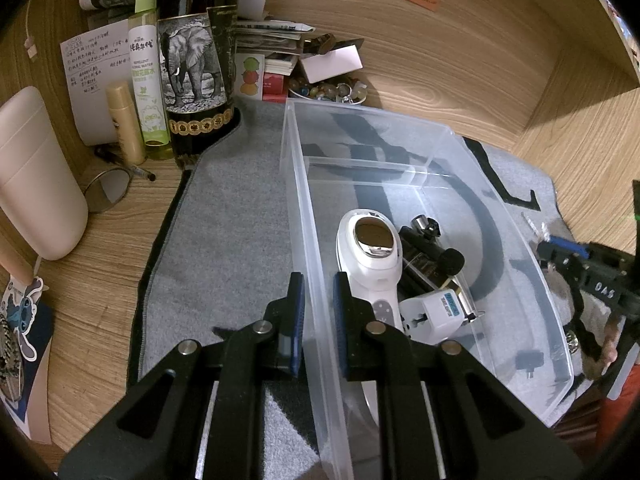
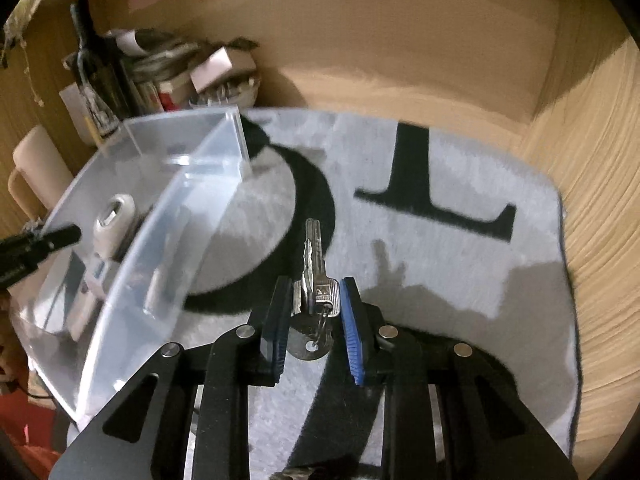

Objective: Organize rigid objects

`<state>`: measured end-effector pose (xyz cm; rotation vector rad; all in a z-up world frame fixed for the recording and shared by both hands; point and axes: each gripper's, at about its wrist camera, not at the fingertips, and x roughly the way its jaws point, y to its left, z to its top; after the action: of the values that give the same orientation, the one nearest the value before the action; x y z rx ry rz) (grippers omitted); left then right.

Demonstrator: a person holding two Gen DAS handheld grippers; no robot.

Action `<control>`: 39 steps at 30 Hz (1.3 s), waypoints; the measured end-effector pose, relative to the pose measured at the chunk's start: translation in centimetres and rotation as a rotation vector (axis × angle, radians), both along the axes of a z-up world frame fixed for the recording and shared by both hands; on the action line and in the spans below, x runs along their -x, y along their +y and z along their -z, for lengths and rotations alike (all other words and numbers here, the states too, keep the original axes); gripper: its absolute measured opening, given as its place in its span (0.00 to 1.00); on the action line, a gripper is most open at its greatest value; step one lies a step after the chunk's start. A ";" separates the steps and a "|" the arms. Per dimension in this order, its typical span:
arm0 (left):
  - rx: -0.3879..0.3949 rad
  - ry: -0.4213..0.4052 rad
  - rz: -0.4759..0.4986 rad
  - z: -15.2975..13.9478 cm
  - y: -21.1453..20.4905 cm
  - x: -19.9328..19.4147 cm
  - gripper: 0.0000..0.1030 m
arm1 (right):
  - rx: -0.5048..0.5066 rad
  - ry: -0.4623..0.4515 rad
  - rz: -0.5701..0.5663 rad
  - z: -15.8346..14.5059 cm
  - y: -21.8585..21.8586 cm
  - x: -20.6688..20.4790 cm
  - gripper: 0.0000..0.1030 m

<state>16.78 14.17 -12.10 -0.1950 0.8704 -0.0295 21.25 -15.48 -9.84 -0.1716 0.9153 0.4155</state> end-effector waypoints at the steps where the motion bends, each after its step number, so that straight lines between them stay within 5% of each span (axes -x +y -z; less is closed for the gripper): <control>1: -0.001 0.000 0.000 0.0 0.0 0.0 0.13 | -0.005 -0.008 -0.003 -0.4 0.1 0.0 0.22; 19: 0.001 0.000 0.000 0.0 0.0 0.0 0.13 | -0.108 -0.149 -0.150 -5.4 6.2 1.1 0.22; 39: 0.006 -0.002 0.000 0.1 -0.1 0.1 0.13 | -0.051 -0.063 -0.293 -2.3 12.7 0.5 0.22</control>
<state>16.72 14.07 -12.19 -0.2005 0.8685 -0.0323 20.71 -2.73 -7.50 -0.2719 0.8191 0.7004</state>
